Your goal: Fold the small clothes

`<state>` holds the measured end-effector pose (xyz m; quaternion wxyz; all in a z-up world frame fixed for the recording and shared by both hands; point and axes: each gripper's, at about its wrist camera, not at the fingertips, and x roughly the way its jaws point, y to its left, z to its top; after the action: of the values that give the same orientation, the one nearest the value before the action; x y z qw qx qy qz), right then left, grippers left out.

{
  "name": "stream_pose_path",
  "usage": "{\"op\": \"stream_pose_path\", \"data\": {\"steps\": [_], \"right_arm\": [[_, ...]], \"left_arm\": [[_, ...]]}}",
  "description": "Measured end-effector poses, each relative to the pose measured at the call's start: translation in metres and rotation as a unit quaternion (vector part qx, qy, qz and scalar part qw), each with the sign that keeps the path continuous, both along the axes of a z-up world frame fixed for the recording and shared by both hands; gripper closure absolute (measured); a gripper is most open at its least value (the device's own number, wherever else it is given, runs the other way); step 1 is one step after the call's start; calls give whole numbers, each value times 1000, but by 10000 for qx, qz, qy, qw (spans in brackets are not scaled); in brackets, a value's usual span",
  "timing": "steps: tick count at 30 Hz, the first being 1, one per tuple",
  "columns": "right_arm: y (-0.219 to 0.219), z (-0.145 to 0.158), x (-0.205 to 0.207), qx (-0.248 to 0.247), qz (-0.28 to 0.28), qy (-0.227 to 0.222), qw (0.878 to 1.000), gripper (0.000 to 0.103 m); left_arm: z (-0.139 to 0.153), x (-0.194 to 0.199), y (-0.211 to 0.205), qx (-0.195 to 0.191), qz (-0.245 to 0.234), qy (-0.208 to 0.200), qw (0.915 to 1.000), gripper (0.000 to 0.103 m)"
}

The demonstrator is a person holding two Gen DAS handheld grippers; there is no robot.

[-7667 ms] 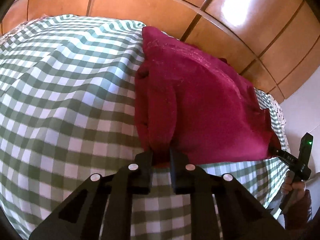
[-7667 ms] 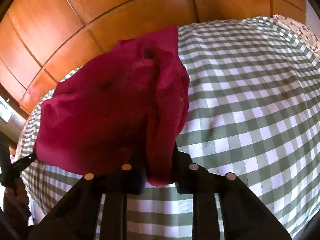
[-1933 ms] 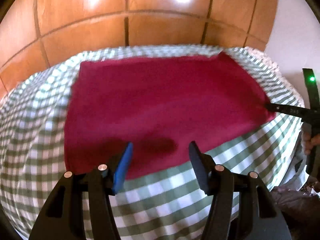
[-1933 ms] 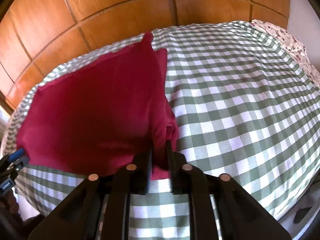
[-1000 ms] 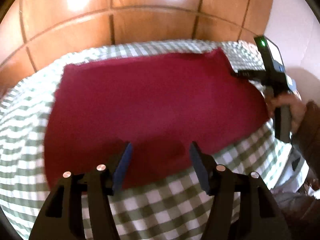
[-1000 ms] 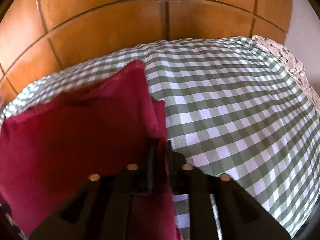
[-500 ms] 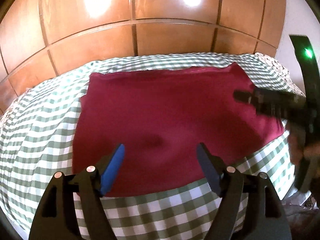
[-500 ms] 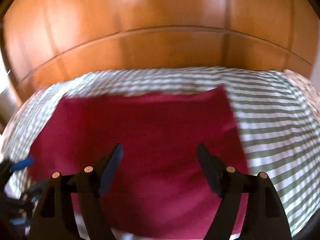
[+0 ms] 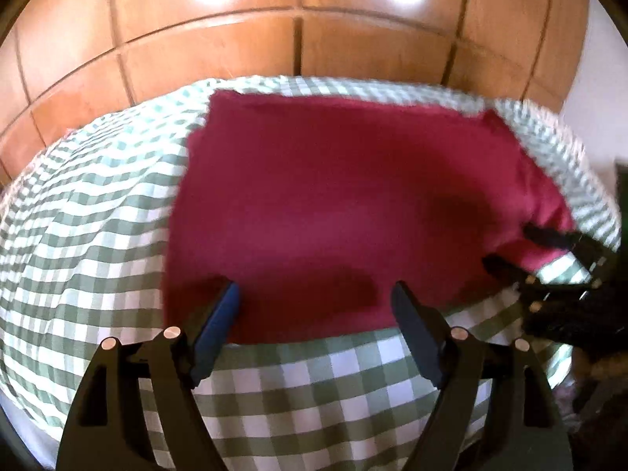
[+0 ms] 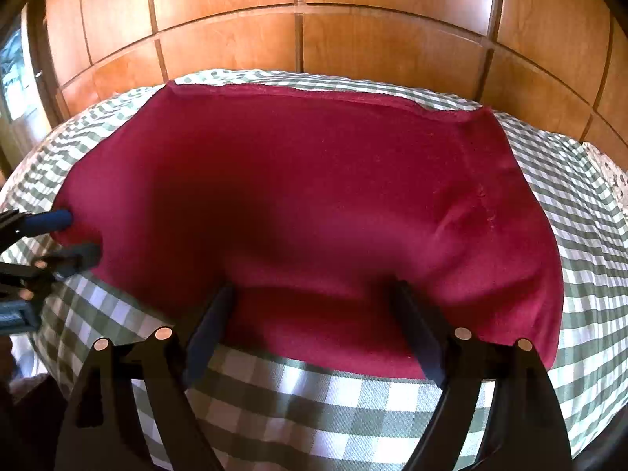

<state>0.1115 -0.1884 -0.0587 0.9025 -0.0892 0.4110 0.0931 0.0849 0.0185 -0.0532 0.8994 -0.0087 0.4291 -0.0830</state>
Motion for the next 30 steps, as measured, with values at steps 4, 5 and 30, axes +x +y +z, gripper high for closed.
{"op": "stream_pose_path", "data": {"steps": [4,5,30], "right_arm": [[-4,8,3,121,-14,107,9999,20],[-6,13,5,200,-74,111,9997,20],[-72,10,67,622,-1195,-416,9900,15]], "left_arm": [[14,12,38,-439,466,-94,9979,24],[15,15,45,-453,570,-93,9973,24],[-2,50,50,-217,1332,254,9905,68]]}}
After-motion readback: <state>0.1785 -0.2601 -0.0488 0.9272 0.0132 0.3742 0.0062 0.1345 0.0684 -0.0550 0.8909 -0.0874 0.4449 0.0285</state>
